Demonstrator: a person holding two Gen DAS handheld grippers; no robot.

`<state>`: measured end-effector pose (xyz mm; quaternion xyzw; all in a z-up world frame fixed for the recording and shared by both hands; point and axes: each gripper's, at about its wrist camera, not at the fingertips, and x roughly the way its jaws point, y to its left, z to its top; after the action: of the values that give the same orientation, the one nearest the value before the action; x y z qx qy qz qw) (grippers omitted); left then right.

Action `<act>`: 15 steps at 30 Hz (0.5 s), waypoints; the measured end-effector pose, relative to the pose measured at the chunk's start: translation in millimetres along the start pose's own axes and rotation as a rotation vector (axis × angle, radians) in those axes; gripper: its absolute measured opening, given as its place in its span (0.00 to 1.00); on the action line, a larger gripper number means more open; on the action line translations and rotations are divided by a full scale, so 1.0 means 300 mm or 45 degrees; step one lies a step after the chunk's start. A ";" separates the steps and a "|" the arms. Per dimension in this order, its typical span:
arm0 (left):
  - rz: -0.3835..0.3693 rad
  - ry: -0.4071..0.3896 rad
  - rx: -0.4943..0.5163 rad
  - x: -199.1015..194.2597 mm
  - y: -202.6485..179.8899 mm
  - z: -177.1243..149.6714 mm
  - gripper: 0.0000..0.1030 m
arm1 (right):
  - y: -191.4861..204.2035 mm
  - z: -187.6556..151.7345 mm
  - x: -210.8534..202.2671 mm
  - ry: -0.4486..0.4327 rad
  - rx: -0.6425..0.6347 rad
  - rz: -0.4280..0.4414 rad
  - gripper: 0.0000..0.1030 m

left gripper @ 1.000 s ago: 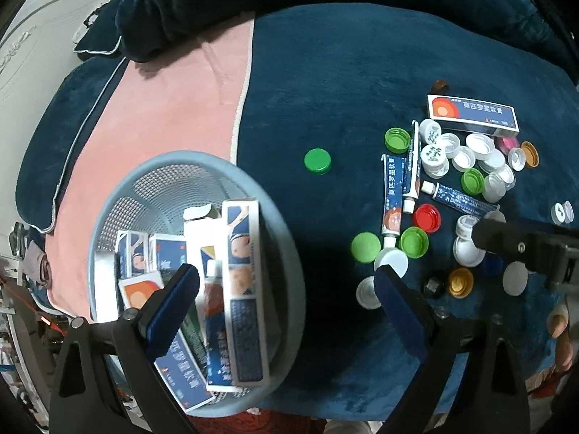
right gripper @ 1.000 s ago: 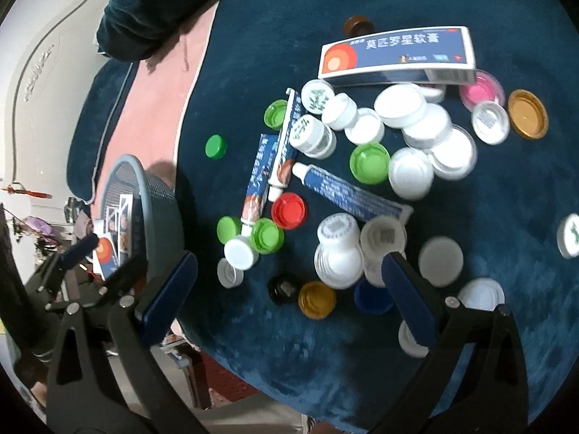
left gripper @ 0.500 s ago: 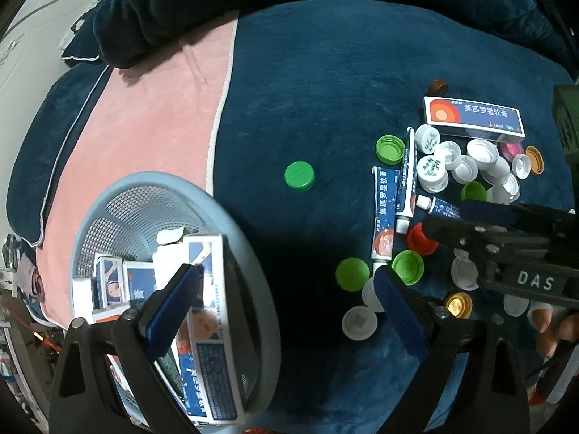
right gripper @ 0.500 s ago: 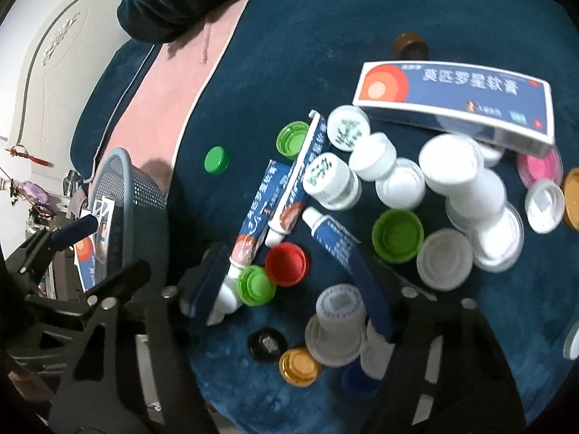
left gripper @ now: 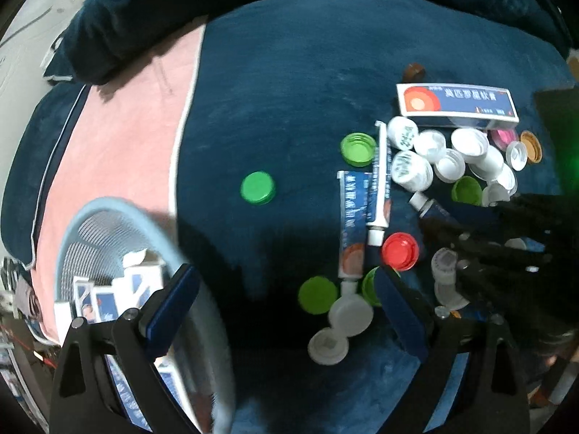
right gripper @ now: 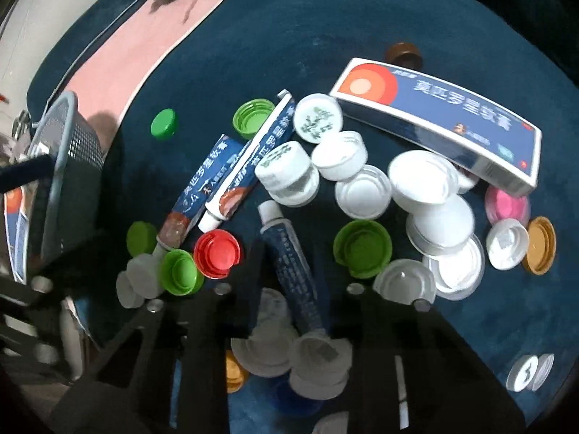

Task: Organize objects
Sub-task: 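Grasp a blue ointment tube with the left gripper while the right grasps another tube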

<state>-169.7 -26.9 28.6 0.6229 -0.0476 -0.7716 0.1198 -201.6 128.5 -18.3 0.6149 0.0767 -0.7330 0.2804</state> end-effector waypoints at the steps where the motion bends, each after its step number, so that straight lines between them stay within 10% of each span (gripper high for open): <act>1: 0.007 -0.005 0.018 0.009 -0.016 0.005 0.95 | -0.019 0.000 -0.009 -0.004 0.033 0.004 0.22; 15: -0.063 0.099 0.034 0.162 -0.064 0.040 0.79 | -0.074 0.007 0.021 0.017 0.113 0.057 0.22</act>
<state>-193.2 -21.2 -19.1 0.6551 -0.0379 -0.7487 0.0940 -215.1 144.1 -29.0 0.6333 0.0321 -0.7251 0.2686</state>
